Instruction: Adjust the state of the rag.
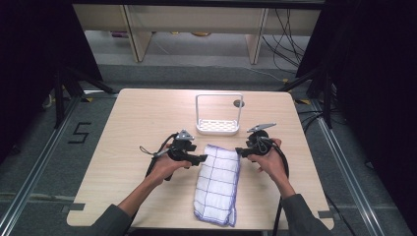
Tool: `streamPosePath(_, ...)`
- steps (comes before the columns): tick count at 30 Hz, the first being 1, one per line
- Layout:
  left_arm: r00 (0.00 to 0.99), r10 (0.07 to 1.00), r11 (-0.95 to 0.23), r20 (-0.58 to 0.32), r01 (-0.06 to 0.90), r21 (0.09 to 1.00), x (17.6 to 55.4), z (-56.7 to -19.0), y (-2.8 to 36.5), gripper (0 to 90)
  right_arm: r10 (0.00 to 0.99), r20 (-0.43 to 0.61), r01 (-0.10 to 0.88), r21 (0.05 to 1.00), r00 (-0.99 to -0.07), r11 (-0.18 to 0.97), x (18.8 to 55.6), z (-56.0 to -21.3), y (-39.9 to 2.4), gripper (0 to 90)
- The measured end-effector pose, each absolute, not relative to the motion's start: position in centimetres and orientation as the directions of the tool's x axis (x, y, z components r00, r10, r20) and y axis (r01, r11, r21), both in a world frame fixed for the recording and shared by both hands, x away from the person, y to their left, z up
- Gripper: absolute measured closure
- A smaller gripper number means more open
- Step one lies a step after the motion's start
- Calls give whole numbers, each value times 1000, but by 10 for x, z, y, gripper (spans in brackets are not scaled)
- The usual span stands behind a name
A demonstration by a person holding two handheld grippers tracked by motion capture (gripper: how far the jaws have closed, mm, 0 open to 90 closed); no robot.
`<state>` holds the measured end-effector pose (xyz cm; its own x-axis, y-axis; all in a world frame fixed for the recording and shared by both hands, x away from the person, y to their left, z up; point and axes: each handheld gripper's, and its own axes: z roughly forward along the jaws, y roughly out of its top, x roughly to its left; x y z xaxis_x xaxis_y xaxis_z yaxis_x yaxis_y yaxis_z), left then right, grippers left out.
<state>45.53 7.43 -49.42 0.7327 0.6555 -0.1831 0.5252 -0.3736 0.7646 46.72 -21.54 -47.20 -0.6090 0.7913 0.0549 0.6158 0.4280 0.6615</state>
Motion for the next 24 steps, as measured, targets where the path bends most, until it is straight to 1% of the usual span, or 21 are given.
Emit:
streamPosePath(1,742,649,-394,-170,519,758,457,-494,74,339,809,89,655,641,-582,400,465,-470,-213,423)
streamPosePath(2,734,654,-374,-185,526,763,459,-496,71,339,807,91,654,642,-584,401,466,-471,-213,422)
streamPosePath(4,741,649,-398,-173,525,752,464,-497,68,339,808,94,660,635,-582,402,466,-471,-213,421)
streamPosePath(7,736,654,-399,-176,533,746,470,-499,64,339,808,77,652,638,-584,411,467,-473,-214,421)
streamPosePath(9,734,655,-397,-180,537,744,475,-500,61,340,813,104,666,637,-573,388,465,-474,-212,423)
streamPosePath(10,732,658,-397,-180,540,742,476,-500,60,343,806,91,660,631,-585,408,466,-474,-214,423)
streamPosePath(12,738,650,-400,-184,538,742,481,-502,58,342,807,103,661,637,-582,397,466,-477,-211,423)
streamPosePath(13,734,653,-399,-185,542,740,482,-503,56,342,802,96,662,627,-589,411,466,-477,-211,422)
streamPosePath(14,733,656,-402,-181,542,738,484,-504,55,342,797,92,647,642,-597,411,467,-480,-209,421)
streamPosePath(18,730,659,-404,-182,547,733,488,-506,53,345,806,95,676,607,-584,418,466,-482,-205,427)
streamPosePath(24,740,652,-424,-167,538,729,490,-505,51,351,801,77,674,592,-593,442,467,-486,-199,437)
